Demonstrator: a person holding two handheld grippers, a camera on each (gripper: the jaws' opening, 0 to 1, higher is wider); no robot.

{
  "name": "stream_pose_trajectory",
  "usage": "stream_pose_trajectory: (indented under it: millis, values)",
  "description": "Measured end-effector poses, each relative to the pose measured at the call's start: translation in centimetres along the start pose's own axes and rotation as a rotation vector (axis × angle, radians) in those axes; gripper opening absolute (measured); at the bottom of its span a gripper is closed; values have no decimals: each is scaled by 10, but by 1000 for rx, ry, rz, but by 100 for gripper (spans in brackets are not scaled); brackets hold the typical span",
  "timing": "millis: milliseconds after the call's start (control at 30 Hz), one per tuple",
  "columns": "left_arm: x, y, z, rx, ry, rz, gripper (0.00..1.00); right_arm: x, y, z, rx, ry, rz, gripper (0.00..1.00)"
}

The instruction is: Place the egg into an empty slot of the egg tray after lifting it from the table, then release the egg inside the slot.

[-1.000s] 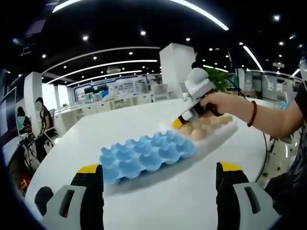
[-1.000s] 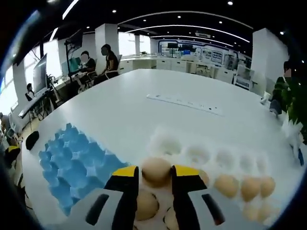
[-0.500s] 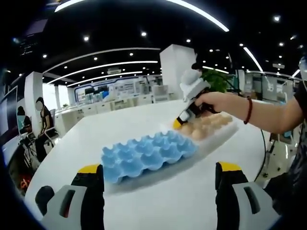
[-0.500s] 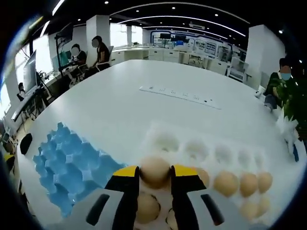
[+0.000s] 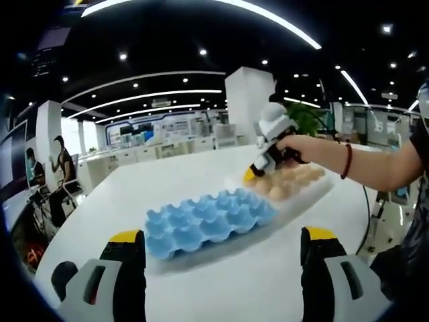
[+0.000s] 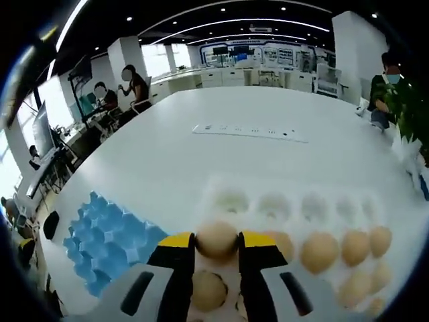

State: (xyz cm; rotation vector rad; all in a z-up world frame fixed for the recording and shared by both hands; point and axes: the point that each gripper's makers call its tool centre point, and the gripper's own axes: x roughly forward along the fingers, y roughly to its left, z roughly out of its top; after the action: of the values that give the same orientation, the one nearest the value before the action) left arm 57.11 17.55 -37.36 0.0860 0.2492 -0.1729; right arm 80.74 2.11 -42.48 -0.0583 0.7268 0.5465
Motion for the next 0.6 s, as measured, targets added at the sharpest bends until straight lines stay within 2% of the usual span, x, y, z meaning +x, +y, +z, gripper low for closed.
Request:
stream_pose_trajectory:
  millis: [200, 467, 600]
  values:
    - [2, -3, 0, 1, 1, -7, 98, -2, 0, 8, -23, -33, 8, 26]
    - [2, -3, 2, 5, 1, -5, 98, -8, 8, 23, -31, -104, 55, 26]
    - [1, -4, 2, 8, 1, -4, 98, -7, 11, 26, -31, -110, 73, 26]
